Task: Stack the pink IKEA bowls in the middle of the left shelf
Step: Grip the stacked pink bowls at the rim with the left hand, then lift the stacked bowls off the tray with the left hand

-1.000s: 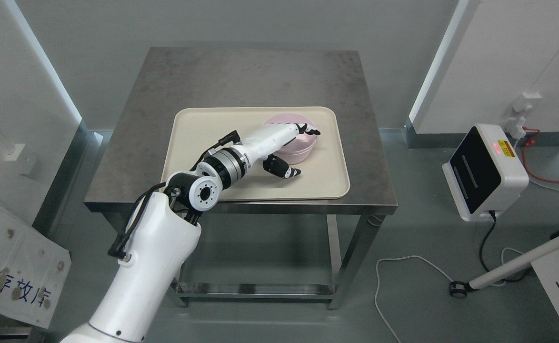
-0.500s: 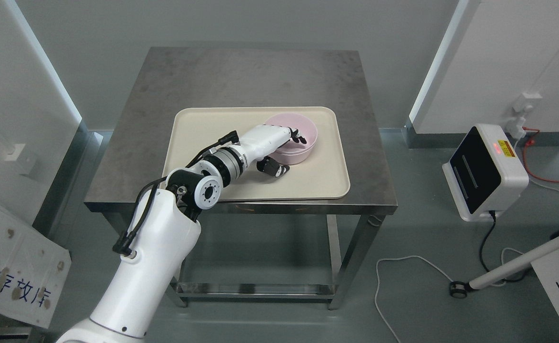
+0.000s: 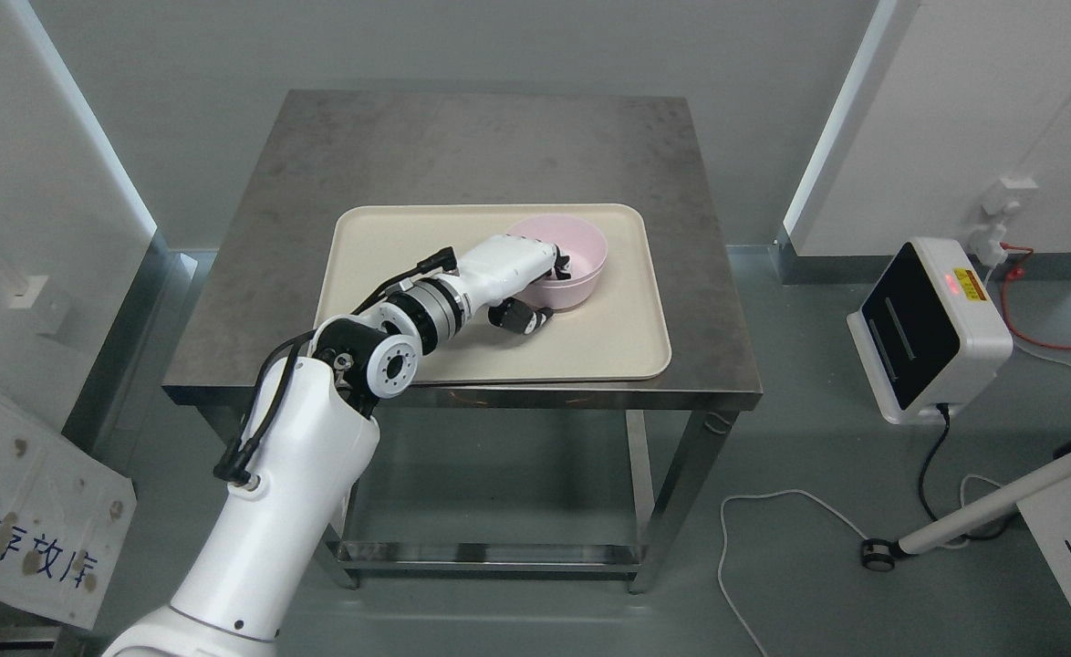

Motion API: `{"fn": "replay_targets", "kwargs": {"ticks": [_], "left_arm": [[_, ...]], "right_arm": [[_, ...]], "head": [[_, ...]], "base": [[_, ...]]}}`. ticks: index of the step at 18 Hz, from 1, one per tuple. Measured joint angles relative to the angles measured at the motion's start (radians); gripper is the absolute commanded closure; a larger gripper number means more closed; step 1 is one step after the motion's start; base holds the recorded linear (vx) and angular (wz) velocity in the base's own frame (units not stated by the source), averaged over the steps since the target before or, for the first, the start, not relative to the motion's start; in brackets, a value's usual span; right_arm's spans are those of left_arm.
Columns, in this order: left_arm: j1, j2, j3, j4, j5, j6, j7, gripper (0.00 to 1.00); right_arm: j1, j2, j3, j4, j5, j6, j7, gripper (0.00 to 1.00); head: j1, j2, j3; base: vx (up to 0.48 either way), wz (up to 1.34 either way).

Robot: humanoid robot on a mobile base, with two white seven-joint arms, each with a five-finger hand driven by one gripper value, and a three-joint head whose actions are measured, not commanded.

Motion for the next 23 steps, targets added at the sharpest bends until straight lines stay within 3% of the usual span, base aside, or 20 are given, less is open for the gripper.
{"fn": "replay_targets", "kwargs": {"ticks": [8, 23], "left_arm": [[-0.021, 0.000, 0.075, -0.034, 0.033, -0.057, 0.005, 0.98], [-0.012, 0.000, 0.151, -0.203, 0.102, -0.067, -0.001, 0.97]], "right_arm": [[0.000, 0.000, 0.000, 0.000, 0.000, 0.000, 0.000, 0.00], [0.000, 0.000, 0.000, 0.000, 0.000, 0.000, 0.000, 0.00]], "head": [[0.0000, 0.000, 0.000], [0.0000, 0.000, 0.000]], "base": [[0.000, 0.00], [-0.024, 0.00]]}}
